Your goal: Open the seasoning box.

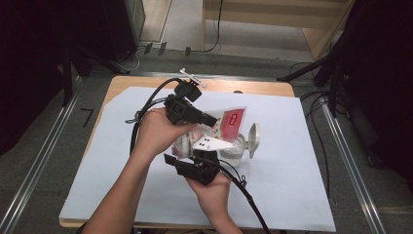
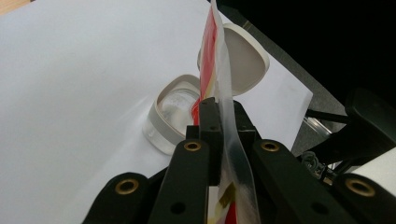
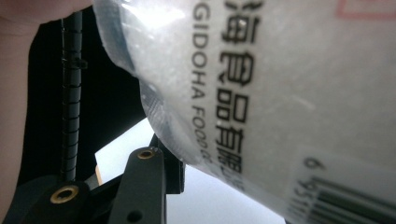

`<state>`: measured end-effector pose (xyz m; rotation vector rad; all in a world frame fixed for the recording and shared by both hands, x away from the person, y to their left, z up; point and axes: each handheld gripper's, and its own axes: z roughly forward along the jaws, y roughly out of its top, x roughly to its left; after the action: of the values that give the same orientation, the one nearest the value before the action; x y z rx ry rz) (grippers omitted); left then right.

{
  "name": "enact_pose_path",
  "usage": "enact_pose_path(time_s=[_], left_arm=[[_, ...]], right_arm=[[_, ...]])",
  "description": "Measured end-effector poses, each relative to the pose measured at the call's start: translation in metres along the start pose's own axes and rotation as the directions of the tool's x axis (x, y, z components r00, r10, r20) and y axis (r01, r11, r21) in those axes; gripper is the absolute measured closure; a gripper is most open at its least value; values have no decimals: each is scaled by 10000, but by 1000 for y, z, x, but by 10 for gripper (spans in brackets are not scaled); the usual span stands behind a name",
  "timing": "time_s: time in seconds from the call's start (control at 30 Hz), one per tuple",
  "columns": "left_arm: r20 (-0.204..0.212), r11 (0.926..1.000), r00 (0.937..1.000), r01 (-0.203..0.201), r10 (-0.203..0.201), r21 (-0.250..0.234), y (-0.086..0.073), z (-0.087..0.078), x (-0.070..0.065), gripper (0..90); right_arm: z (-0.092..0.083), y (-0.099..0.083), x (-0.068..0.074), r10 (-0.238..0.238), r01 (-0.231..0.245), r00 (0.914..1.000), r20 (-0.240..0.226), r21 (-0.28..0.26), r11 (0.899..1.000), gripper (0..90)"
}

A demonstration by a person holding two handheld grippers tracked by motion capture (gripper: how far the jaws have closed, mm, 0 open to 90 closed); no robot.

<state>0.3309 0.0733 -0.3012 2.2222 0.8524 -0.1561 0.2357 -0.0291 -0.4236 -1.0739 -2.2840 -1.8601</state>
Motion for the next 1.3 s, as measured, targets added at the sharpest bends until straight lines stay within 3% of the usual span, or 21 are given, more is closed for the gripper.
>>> enact_pose_path(time_s=[0.63, 1.3], left_arm=[[-71, 9998, 9998, -169, 168, -41, 2, 1, -4, 882], [-27, 10000, 10000, -89, 89, 13, 2, 0, -3, 883]], right_arm=[[-3, 2, 1, 319, -320, 9994, -106, -134, 9994, 633], [-2, 2, 2, 274, -275, 9995, -169, -105, 9996, 630]])
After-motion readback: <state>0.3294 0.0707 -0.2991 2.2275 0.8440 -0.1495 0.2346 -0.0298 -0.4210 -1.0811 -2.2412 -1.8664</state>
